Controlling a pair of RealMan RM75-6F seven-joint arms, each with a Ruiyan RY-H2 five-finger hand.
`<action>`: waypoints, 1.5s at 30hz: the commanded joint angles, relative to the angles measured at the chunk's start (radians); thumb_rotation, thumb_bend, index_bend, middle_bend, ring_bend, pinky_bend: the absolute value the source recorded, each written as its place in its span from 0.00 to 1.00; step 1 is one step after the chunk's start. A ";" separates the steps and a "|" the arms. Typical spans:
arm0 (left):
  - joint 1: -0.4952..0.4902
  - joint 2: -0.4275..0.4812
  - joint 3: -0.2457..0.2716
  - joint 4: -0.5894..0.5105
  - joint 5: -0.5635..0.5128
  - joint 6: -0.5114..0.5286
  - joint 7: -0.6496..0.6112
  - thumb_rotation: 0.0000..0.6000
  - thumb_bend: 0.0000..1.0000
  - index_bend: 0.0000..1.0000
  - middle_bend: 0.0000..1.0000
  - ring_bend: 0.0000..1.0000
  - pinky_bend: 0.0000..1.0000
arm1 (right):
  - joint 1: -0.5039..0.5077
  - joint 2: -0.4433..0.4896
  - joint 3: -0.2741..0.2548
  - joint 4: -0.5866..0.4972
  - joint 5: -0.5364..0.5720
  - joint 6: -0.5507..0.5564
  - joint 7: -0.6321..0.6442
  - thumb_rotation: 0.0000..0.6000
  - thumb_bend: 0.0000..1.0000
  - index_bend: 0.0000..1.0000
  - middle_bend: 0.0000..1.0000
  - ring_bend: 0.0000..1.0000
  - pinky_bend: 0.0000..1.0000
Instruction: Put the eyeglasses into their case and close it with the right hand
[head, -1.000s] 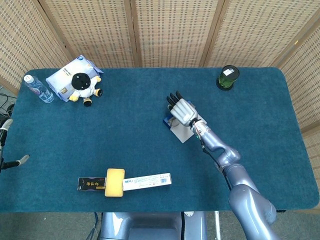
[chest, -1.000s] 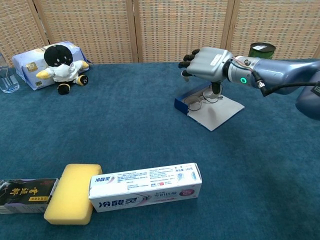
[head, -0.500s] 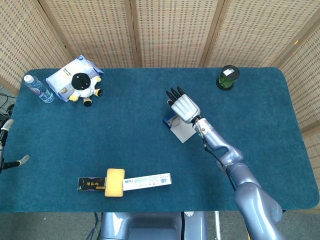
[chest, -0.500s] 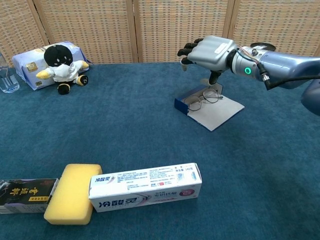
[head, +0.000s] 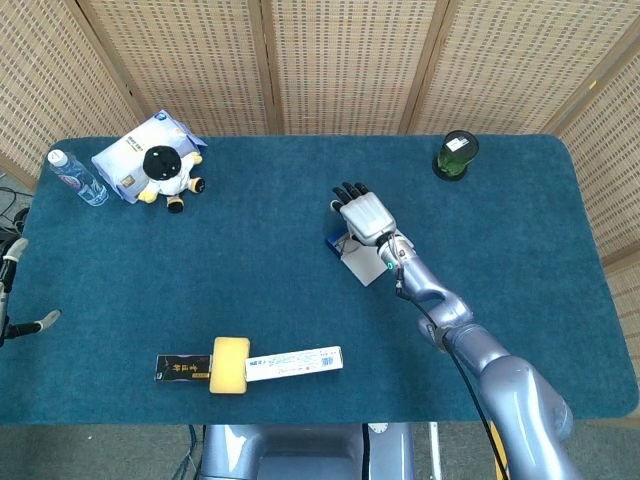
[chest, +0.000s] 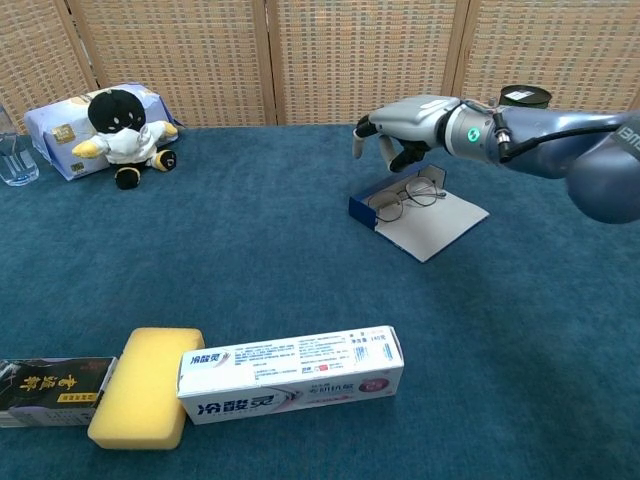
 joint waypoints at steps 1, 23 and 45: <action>0.000 0.002 -0.001 0.002 -0.003 -0.003 -0.005 1.00 0.00 0.00 0.00 0.00 0.00 | 0.019 -0.024 0.015 0.026 0.030 -0.060 -0.040 1.00 1.00 0.25 0.17 0.01 0.11; -0.007 0.000 0.002 0.002 -0.001 -0.014 -0.004 1.00 0.00 0.00 0.00 0.00 0.00 | 0.023 0.042 0.008 -0.007 0.115 -0.297 -0.222 1.00 1.00 0.34 0.31 0.04 0.11; 0.004 0.008 0.011 -0.027 0.036 0.023 0.002 1.00 0.00 0.00 0.00 0.00 0.00 | -0.130 0.349 -0.078 -0.421 0.361 -0.202 -0.537 1.00 1.00 0.36 0.32 0.07 0.11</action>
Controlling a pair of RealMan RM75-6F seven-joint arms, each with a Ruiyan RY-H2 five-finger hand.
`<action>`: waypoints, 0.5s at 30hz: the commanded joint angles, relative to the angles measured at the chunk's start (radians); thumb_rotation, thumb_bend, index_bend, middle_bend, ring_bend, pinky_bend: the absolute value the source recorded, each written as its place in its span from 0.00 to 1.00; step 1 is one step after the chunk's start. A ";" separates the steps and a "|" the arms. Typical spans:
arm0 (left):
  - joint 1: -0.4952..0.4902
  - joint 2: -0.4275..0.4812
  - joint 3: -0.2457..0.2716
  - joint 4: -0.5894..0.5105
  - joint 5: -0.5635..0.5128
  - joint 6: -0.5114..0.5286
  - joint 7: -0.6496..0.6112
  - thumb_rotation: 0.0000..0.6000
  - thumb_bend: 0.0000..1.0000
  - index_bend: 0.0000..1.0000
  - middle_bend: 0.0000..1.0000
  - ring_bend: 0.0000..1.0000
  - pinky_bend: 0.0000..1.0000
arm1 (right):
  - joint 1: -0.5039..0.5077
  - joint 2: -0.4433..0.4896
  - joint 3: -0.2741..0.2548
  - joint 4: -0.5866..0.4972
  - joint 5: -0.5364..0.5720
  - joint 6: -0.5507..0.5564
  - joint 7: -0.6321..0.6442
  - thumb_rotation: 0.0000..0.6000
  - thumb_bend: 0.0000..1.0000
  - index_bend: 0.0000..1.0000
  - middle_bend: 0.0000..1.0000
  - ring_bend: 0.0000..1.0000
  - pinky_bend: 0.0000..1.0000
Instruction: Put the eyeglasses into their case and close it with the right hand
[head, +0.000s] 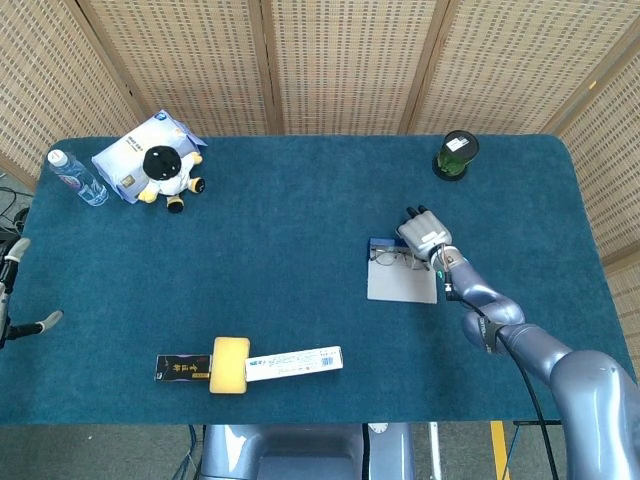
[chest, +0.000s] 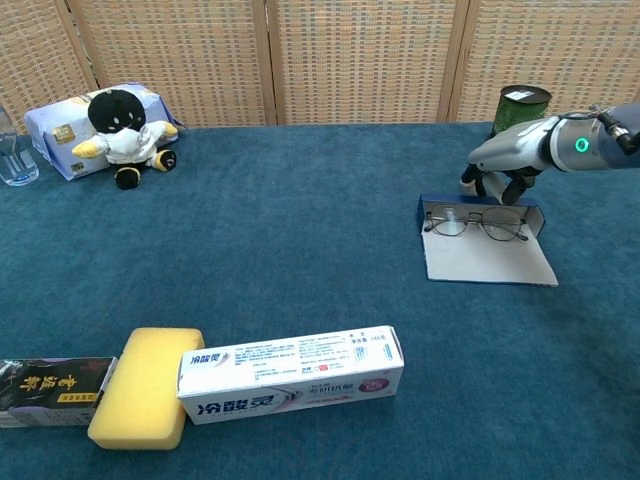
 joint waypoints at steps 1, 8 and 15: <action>0.000 -0.003 0.004 -0.004 0.009 0.004 0.009 1.00 0.00 0.00 0.00 0.00 0.00 | -0.013 0.044 -0.024 -0.071 0.065 0.031 -0.063 1.00 1.00 0.36 0.32 0.07 0.11; -0.001 -0.008 0.010 -0.011 0.019 0.007 0.025 1.00 0.00 0.00 0.00 0.00 0.00 | -0.025 0.074 -0.049 -0.154 0.132 0.110 -0.133 1.00 0.96 0.29 0.11 0.02 0.11; -0.005 -0.012 0.009 -0.007 0.012 -0.001 0.031 1.00 0.00 0.00 0.00 0.00 0.00 | -0.117 0.045 0.003 -0.210 -0.012 0.464 -0.044 1.00 0.17 0.19 0.00 0.00 0.11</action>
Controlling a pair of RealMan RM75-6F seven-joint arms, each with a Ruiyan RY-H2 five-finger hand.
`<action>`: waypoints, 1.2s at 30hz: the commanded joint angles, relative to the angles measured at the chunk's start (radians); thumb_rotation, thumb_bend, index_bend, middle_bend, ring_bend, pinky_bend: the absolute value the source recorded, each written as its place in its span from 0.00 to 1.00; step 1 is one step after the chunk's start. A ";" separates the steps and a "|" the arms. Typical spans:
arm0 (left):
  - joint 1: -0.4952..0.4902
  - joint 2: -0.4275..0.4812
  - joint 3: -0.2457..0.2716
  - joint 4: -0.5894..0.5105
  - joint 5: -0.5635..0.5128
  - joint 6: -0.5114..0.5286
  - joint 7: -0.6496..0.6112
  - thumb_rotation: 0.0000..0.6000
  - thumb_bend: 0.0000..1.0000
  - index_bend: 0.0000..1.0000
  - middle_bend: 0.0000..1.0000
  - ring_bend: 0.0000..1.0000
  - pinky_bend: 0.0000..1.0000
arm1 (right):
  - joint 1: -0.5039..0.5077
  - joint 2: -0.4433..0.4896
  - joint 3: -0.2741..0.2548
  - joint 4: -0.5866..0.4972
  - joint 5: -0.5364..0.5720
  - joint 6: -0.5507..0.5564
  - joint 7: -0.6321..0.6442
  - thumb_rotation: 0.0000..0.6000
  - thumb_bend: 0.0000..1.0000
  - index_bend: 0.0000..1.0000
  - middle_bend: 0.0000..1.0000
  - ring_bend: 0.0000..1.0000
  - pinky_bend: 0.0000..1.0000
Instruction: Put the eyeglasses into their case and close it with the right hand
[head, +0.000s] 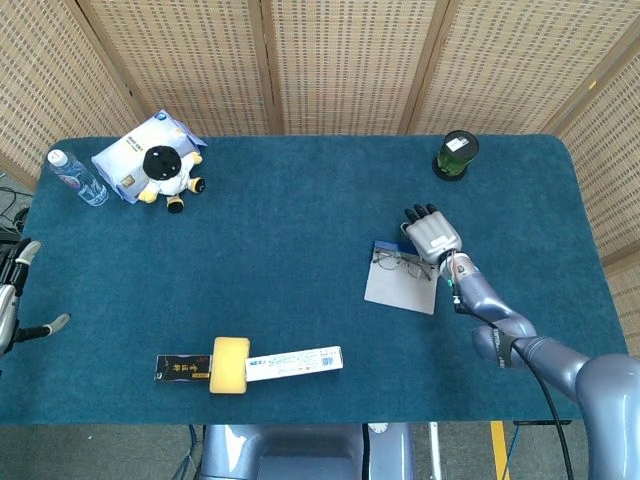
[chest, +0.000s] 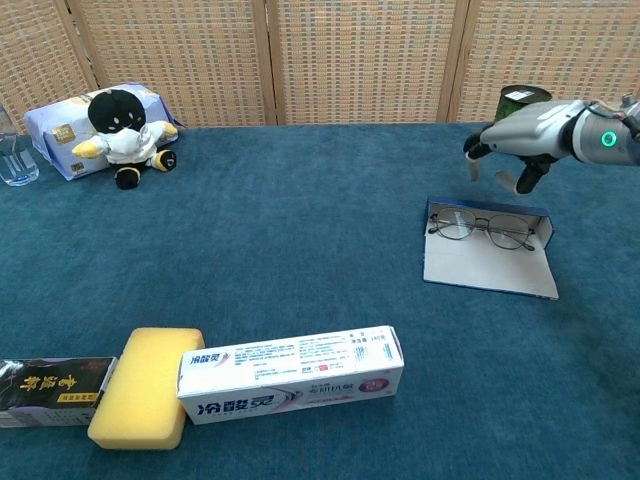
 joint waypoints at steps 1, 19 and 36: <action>-0.003 -0.002 0.000 0.002 -0.003 -0.005 0.002 1.00 0.00 0.00 0.00 0.00 0.00 | -0.078 -0.019 0.035 -0.054 -0.123 0.254 0.084 1.00 0.16 0.19 0.00 0.00 0.11; -0.007 -0.006 0.004 0.003 0.001 -0.010 0.009 1.00 0.00 0.00 0.00 0.00 0.00 | -0.269 -0.073 -0.108 -0.142 -0.450 0.534 0.213 1.00 0.25 0.26 0.00 0.00 0.11; -0.009 -0.005 0.004 0.007 -0.003 -0.013 0.004 1.00 0.00 0.00 0.00 0.00 0.00 | -0.290 -0.155 -0.090 -0.064 -0.474 0.493 0.187 1.00 0.40 0.28 0.00 0.00 0.11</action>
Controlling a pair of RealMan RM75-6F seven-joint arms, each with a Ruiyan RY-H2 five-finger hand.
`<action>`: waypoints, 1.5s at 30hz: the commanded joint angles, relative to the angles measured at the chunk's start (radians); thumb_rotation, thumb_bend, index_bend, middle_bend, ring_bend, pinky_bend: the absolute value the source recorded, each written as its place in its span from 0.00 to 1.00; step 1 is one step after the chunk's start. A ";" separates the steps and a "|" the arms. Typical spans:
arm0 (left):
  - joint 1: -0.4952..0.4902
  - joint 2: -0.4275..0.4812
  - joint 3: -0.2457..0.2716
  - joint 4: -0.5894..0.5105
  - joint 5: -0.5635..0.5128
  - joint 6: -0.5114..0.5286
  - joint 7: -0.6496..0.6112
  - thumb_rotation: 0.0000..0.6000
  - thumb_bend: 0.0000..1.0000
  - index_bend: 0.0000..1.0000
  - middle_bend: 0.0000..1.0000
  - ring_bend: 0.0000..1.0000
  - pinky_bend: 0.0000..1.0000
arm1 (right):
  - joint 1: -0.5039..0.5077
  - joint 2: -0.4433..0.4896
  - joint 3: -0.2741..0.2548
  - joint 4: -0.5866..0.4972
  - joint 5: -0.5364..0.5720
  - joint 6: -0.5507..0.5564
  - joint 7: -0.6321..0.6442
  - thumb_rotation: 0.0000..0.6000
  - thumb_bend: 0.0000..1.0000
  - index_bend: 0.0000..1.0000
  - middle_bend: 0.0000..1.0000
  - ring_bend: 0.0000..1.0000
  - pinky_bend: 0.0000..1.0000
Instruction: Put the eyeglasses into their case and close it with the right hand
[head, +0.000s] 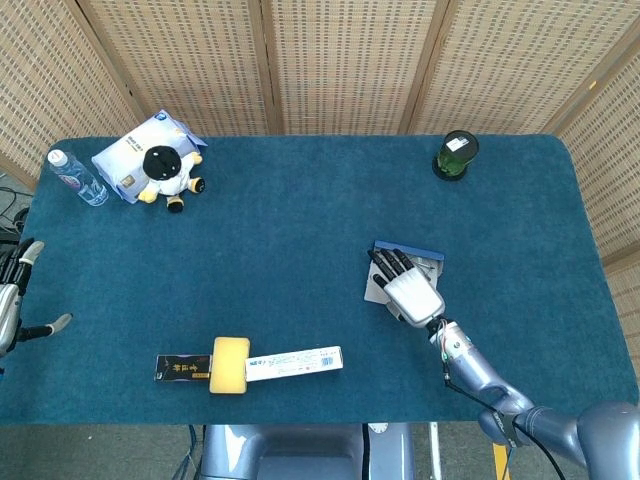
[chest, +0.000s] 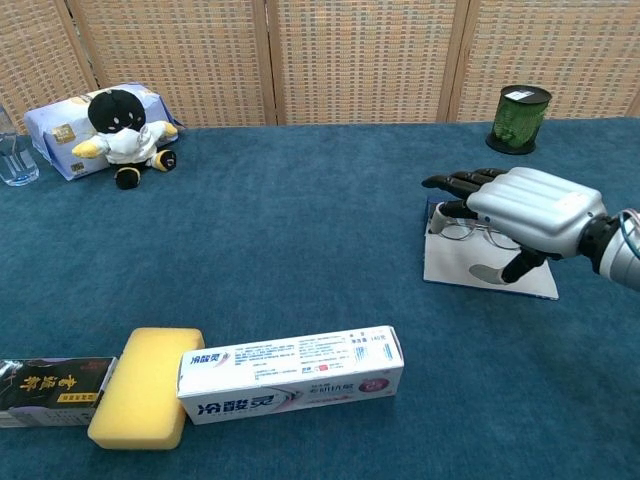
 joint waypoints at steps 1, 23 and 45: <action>-0.001 -0.001 0.001 0.000 0.000 -0.001 0.002 1.00 0.00 0.00 0.00 0.00 0.00 | -0.003 -0.003 0.002 0.000 -0.002 -0.004 0.001 1.00 0.40 0.28 0.00 0.00 0.11; -0.003 -0.008 0.003 0.002 -0.005 -0.005 0.017 1.00 0.00 0.00 0.00 0.00 0.00 | -0.039 -0.076 0.005 0.104 -0.026 -0.019 0.041 1.00 0.40 0.28 0.00 0.00 0.11; -0.005 -0.013 0.002 0.006 -0.004 -0.005 0.017 1.00 0.00 0.00 0.00 0.00 0.00 | -0.047 -0.117 0.023 0.196 -0.045 -0.041 0.065 1.00 0.40 0.28 0.00 0.00 0.11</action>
